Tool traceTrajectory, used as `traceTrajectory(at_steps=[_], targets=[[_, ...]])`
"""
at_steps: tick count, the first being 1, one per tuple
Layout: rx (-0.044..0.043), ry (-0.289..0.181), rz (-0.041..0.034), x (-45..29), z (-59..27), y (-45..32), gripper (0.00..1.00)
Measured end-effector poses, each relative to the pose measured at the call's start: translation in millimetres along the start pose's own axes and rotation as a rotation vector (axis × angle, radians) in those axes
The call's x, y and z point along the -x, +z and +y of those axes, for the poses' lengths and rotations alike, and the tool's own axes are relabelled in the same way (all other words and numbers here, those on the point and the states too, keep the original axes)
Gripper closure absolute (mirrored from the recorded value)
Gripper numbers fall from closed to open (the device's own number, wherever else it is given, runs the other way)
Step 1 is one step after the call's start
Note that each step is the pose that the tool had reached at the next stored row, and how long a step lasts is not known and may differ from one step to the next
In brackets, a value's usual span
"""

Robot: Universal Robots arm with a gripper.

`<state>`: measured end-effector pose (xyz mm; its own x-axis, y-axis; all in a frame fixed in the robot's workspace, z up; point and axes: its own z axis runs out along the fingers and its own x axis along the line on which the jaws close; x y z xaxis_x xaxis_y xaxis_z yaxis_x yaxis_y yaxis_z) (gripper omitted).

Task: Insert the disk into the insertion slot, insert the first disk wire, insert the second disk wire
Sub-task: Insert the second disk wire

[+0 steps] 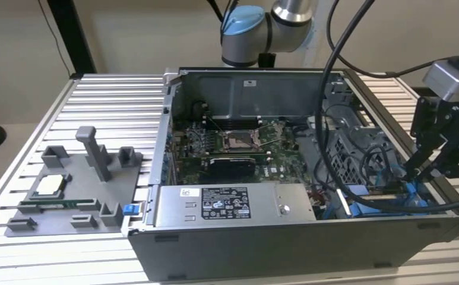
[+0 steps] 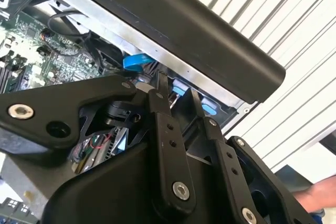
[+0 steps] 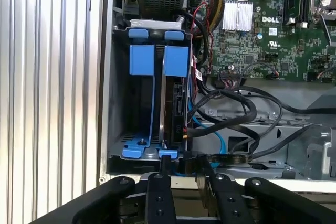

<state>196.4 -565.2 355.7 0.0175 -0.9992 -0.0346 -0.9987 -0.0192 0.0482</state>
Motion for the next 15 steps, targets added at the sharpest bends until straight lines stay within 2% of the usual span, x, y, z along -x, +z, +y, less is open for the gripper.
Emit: traceTrajectory(at_steps=[4,6,7,15], targets=[[0.0107,0.003,-0.0005,0.3,-0.1,0.5,0.0],[0.0132,0.007,-0.0011,0.5,0.0,0.8,0.0],[0.0134,0.008,-0.0013,0.7,-0.1,0.9,1.0],[0.0129,0.027,-0.002,1.9,-0.2,0.9,1.0]])
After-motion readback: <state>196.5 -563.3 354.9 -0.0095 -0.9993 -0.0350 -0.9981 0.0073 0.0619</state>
